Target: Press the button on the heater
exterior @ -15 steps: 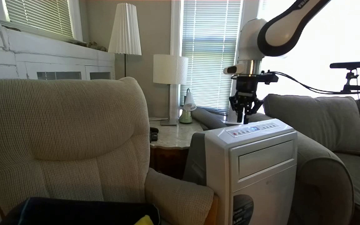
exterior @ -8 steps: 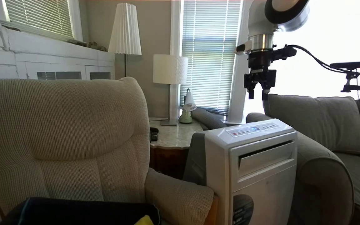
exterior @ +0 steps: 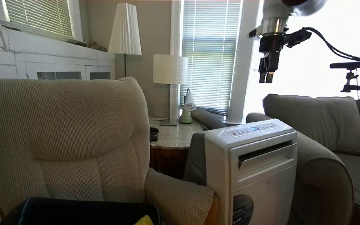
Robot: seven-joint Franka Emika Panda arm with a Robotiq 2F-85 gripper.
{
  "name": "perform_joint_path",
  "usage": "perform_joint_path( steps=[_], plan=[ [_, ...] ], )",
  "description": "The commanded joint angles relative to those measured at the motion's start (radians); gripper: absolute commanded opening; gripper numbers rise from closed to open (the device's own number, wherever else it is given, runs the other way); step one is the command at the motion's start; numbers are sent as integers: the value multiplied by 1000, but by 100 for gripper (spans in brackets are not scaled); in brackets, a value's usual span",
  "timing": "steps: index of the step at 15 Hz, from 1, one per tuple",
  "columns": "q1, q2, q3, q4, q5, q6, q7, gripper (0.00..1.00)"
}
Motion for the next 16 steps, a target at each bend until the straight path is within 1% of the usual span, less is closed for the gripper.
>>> perform_joint_path(
  steps=[1, 5, 16],
  plan=[
    [18, -16, -22, -8, -6, 0, 30, 100],
    [20, -39, -26, -26, -8, 4, 61, 100],
    [20, -39, -26, -31, -8, 10, 63, 100]
  ],
)
